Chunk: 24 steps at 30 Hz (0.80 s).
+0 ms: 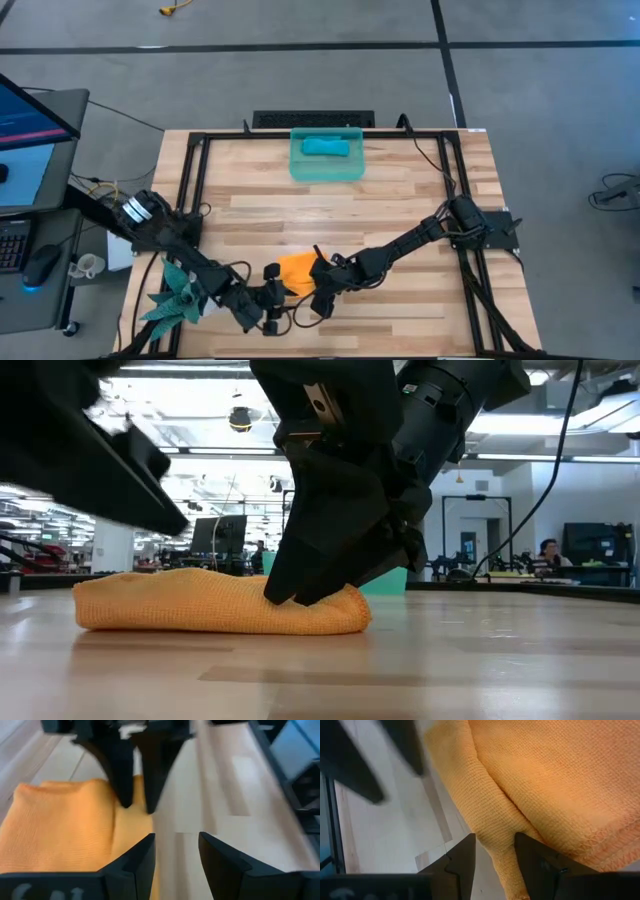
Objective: Roll microfiber towels into tight, uniform cylinder then place into a basket
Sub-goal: Roll the orange microfiber cloth
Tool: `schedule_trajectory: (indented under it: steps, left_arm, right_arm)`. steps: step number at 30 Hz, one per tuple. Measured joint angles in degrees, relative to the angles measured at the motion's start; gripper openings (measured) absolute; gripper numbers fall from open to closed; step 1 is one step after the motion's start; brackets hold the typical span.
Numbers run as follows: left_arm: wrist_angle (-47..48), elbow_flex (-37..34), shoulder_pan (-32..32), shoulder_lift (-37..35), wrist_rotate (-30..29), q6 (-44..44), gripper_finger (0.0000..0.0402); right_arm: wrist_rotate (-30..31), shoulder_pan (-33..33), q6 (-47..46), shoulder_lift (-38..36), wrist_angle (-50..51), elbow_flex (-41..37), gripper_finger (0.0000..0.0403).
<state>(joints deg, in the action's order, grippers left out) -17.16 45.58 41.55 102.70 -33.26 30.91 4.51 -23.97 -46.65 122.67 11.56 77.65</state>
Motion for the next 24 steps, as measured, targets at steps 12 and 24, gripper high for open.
schedule_trajectory:
  steps: [12, 24]
  left_arm:
    - [2.9, 0.3, -3.5, 5.0, 4.2, 8.8, 0.0142]
    - [7.7, 0.4, -3.9, 5.0, 8.5, 17.6, 0.0141]
  right_arm:
    - [-0.1, 0.0, 0.0, 0.0, -0.2, 0.0, 0.0166]
    - [-2.4, 0.3, -0.6, -0.5, -0.4, 0.1, 0.0191]
